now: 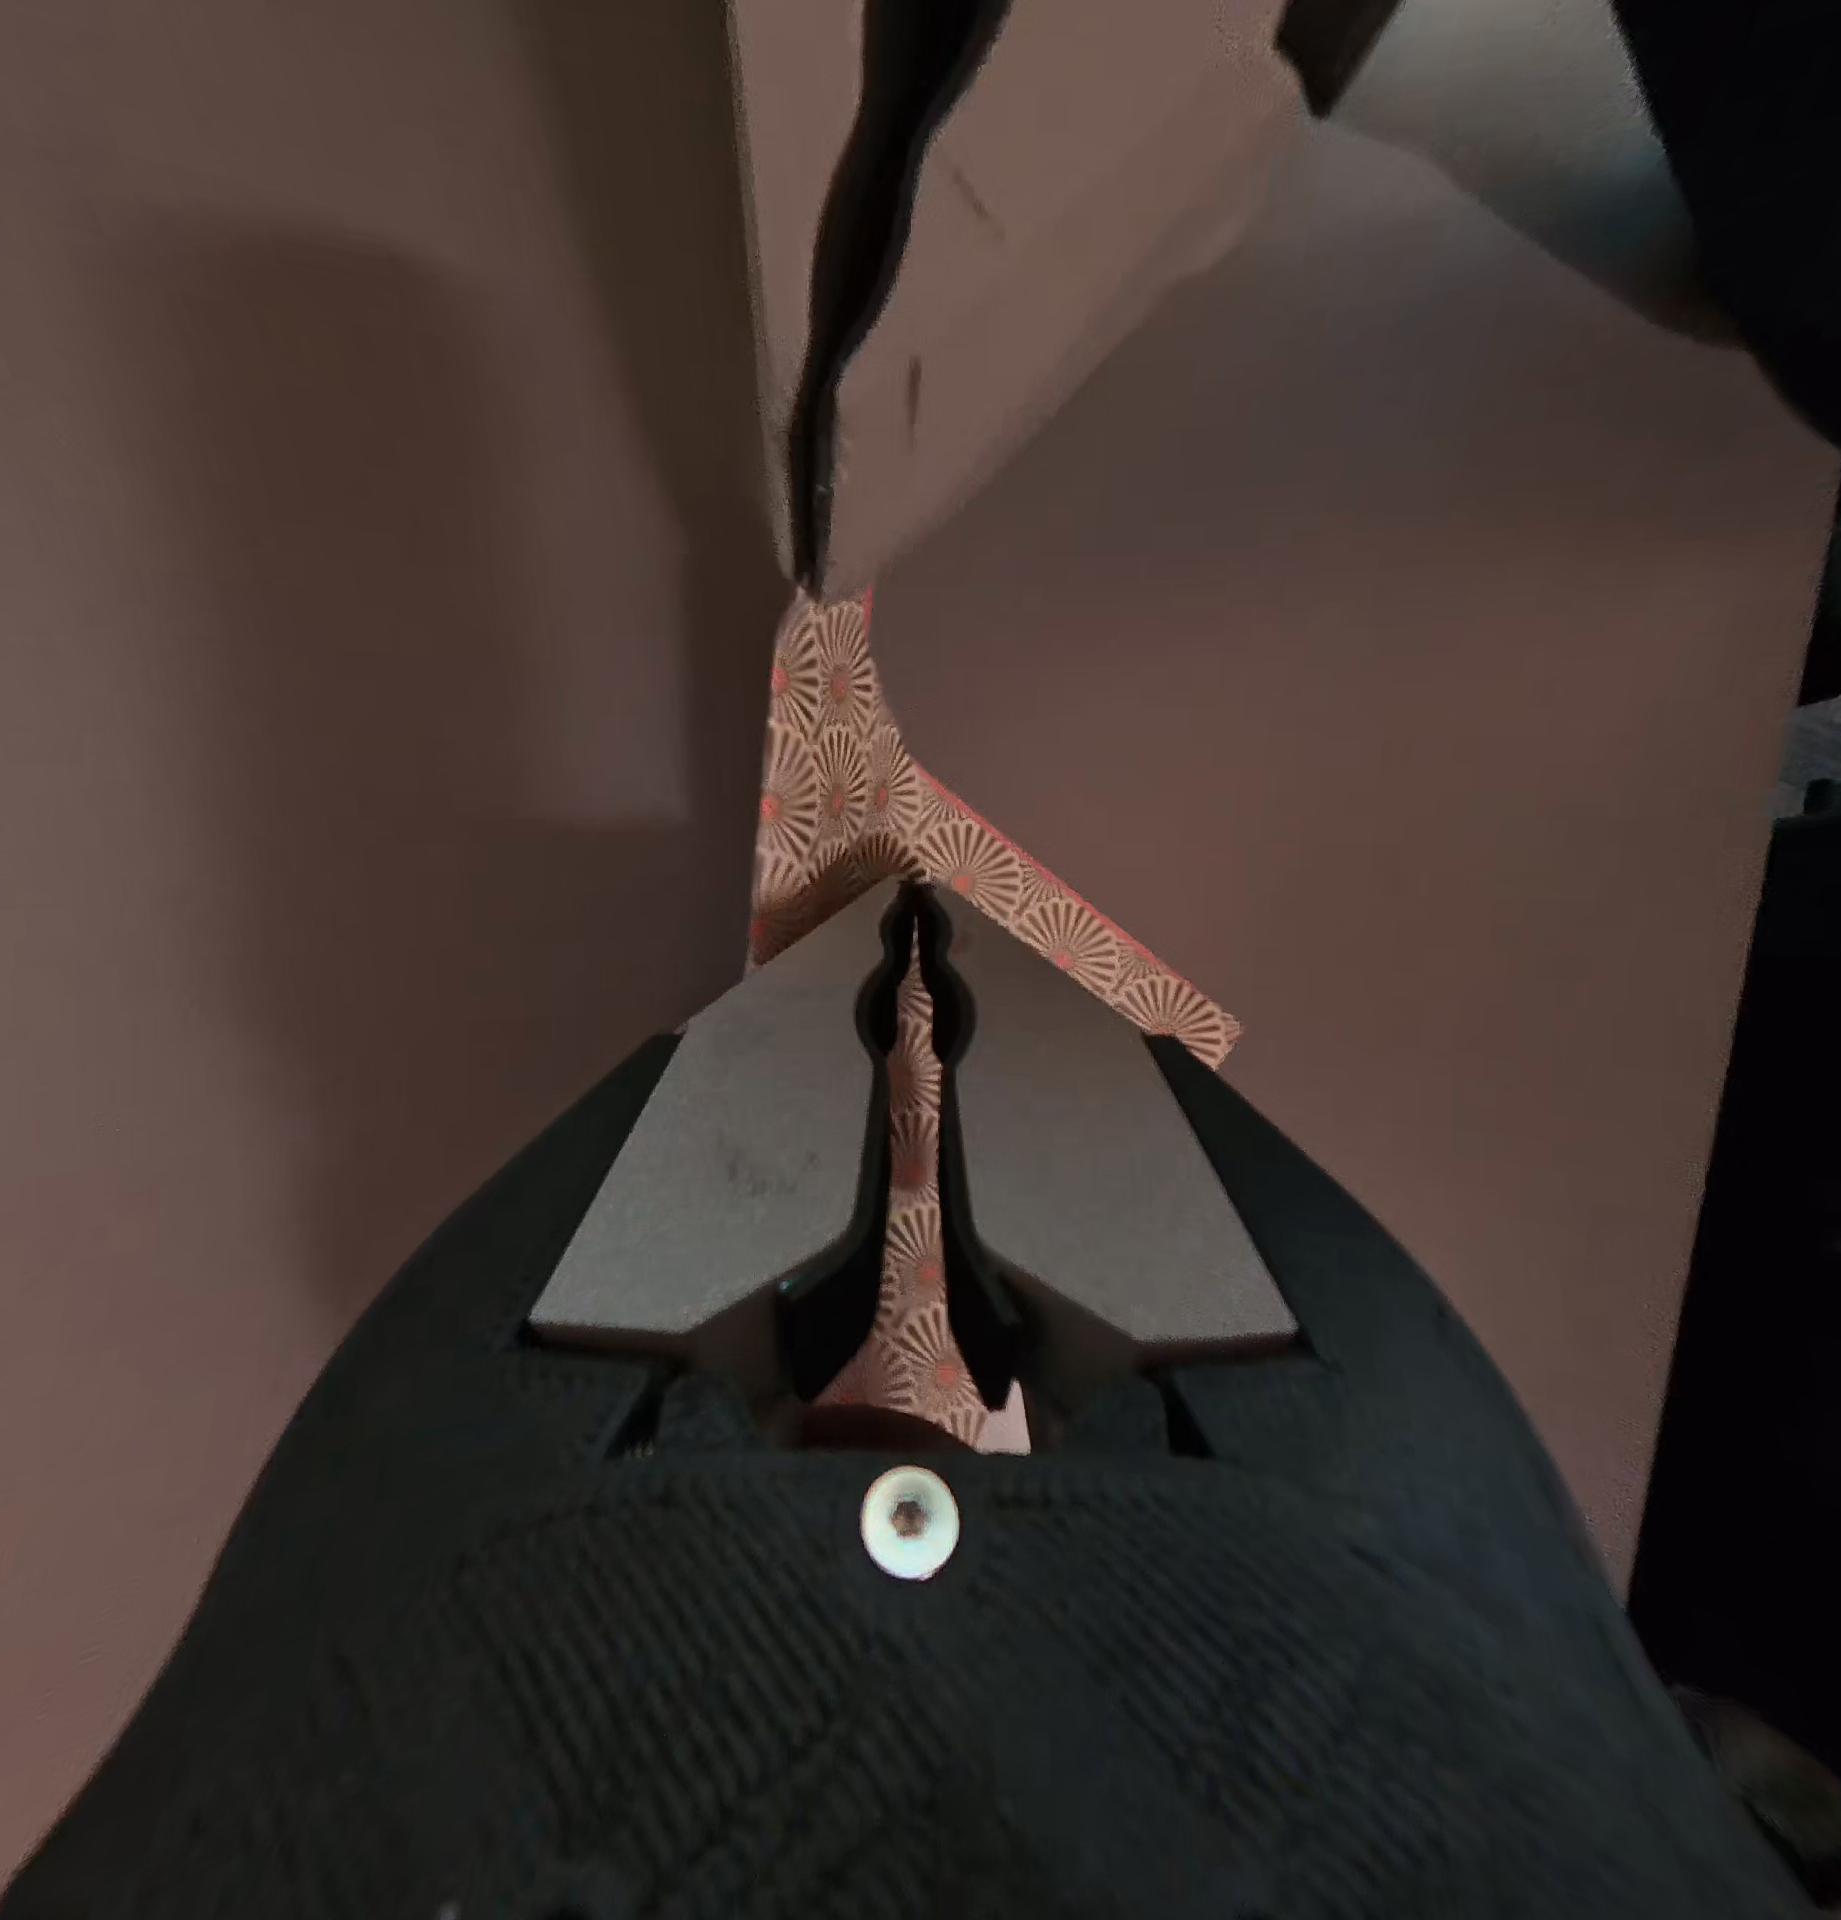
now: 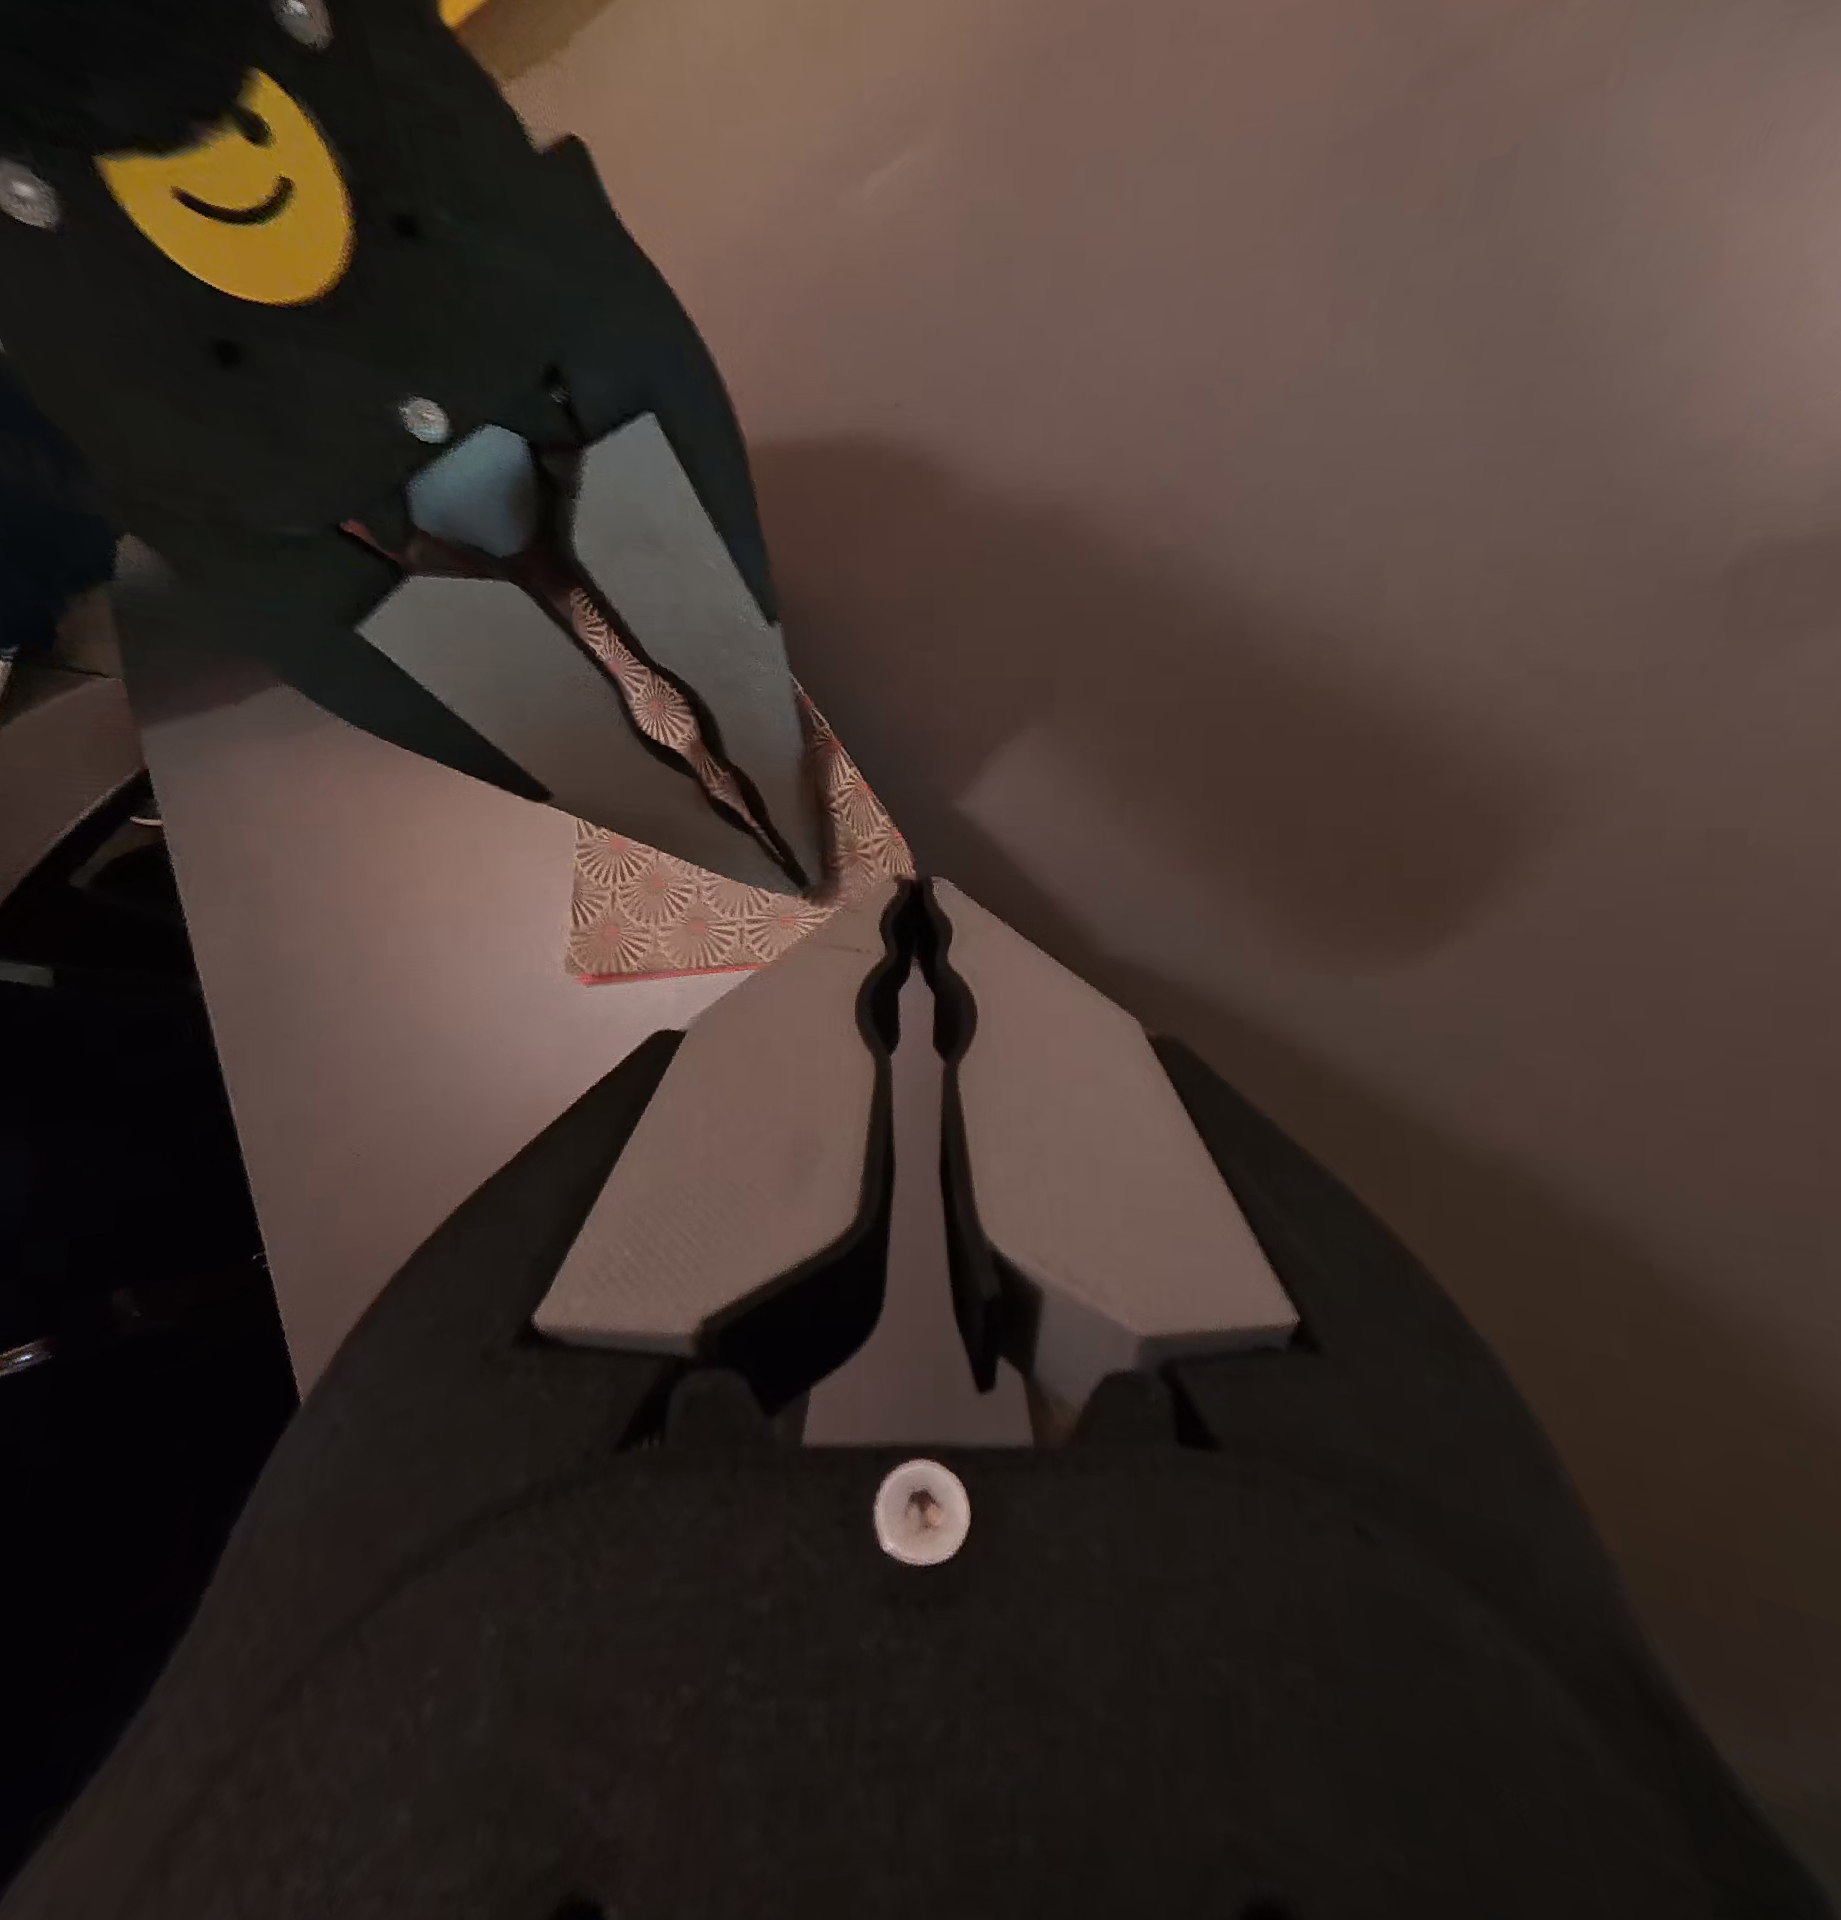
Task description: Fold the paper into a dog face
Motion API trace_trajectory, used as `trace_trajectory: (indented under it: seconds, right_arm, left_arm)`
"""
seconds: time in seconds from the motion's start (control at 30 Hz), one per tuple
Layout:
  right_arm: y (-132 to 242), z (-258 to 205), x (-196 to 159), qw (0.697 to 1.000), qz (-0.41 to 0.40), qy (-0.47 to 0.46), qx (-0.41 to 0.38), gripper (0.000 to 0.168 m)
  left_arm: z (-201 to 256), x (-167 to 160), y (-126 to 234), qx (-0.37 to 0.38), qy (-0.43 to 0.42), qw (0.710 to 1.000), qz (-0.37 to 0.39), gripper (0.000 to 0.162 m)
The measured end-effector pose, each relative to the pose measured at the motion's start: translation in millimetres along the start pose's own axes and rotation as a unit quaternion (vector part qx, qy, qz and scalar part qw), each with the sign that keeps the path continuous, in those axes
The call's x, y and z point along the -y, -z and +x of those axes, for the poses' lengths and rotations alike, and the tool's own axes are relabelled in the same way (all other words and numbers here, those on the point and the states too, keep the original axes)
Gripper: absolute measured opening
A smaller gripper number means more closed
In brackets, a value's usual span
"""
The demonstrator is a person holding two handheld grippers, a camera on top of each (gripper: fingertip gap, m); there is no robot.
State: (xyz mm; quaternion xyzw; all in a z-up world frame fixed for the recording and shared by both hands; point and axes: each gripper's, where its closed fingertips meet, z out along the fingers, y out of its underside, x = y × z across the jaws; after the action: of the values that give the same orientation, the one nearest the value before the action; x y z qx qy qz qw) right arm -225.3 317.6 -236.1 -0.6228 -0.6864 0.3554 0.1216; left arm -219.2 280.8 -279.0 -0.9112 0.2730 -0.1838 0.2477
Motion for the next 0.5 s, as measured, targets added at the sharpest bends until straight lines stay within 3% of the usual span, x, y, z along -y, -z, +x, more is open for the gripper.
trace_trajectory:
  seconds: [0.37,0.5]
  right_arm:
    - [-9,-12,0,0.997,-0.018,0.07,-0.019,0.0]
    - [-12,-33,3,0.997,-0.011,0.072,0.035,0.0]
  left_arm:
    - [-4,12,-6,-0.039,0.051,0.994,0.084,0.0]
    - [-7,11,-4,-0.021,0.037,0.995,0.086,0.0]
